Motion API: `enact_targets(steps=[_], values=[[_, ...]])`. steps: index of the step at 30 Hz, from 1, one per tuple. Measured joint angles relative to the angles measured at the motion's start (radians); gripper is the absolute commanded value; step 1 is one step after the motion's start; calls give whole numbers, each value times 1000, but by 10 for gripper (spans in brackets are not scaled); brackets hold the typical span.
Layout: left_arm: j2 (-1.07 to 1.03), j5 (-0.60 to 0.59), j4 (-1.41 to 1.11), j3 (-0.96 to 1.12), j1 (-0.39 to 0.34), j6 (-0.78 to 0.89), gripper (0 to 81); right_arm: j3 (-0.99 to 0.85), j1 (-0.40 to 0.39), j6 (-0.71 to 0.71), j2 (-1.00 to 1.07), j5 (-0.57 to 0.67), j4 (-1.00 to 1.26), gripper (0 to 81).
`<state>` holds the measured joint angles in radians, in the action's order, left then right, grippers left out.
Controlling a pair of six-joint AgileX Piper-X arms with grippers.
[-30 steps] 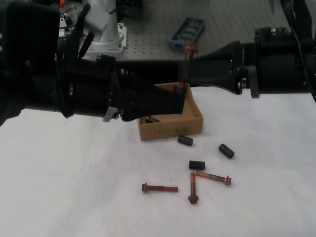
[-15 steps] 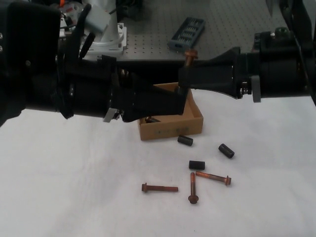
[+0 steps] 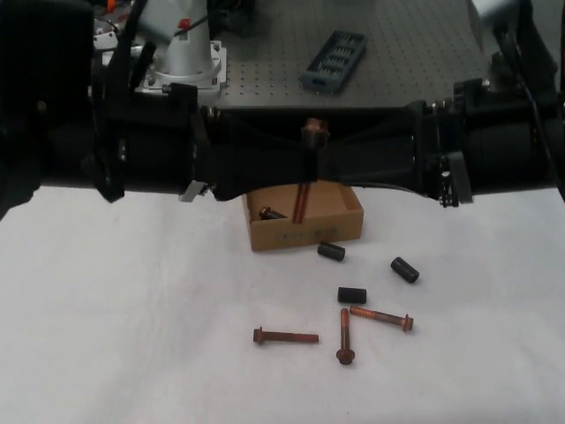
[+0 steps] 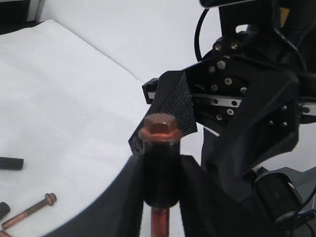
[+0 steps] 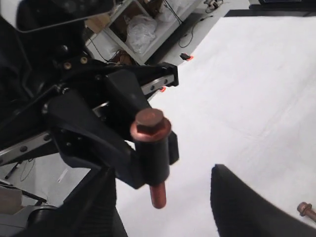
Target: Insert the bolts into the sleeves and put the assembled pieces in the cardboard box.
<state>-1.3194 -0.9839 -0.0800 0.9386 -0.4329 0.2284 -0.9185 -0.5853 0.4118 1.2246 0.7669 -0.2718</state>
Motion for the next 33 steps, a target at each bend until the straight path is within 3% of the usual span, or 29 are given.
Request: enact_targets(steps=[6,10,19,24,29,33], values=[[0,32,0,0,0,-11,6,0,7,0,0,21,-10,427],[-2,126,-3,0,0,-35,6,0,38,-26,-9,43,-63,423],[-147,229,-5,53,0,-46,6,0,171,-311,-72,-23,-434,358],[-265,267,-5,122,0,-46,6,0,213,-423,-96,-146,-589,246],[-427,281,-7,246,13,-47,6,0,240,-480,-121,-271,-679,28],[-619,314,-5,424,49,-47,6,0,253,-488,-127,-294,-719,27]])
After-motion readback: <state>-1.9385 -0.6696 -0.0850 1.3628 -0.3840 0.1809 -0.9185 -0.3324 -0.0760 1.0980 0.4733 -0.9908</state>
